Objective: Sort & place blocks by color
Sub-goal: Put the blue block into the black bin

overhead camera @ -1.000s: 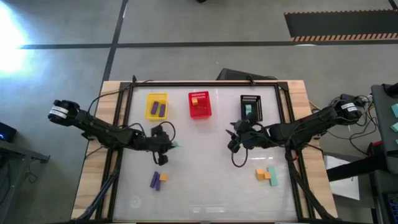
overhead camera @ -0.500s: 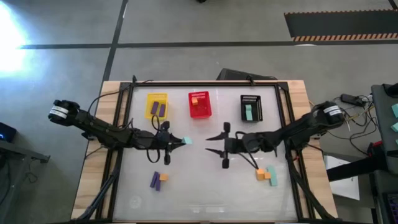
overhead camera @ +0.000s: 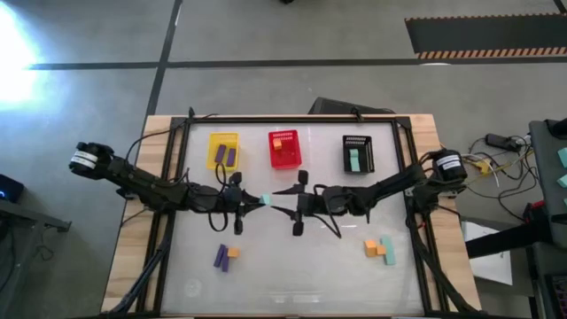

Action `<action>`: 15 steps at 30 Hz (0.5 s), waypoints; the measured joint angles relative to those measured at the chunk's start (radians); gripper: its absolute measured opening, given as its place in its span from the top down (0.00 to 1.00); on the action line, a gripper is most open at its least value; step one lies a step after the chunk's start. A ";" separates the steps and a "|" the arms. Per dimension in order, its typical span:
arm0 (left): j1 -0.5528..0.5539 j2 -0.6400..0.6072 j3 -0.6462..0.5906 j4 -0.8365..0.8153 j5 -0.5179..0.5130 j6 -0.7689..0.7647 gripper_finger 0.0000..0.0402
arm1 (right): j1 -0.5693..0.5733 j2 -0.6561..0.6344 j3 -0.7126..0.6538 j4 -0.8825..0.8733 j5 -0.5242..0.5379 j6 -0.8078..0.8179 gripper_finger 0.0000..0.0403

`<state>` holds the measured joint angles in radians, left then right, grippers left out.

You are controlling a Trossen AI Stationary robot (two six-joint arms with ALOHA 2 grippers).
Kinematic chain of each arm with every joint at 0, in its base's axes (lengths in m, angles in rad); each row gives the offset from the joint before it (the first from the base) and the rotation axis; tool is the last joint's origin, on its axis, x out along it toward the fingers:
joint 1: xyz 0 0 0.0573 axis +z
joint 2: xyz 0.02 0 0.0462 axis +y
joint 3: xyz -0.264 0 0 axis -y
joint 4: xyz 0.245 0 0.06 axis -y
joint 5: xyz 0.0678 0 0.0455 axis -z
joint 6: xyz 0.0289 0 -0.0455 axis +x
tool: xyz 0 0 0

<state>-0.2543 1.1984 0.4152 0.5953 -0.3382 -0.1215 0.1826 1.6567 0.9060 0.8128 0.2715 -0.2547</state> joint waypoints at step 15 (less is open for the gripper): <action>0.000 0.011 -0.001 0.026 0.004 0.008 0.98 | -0.050 0.059 0.090 0.000 -0.099 0.000 0.64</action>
<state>-0.2543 1.2091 0.4145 0.6214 -0.3340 -0.1135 0.1327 1.7159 0.9962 0.8131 0.1727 -0.2545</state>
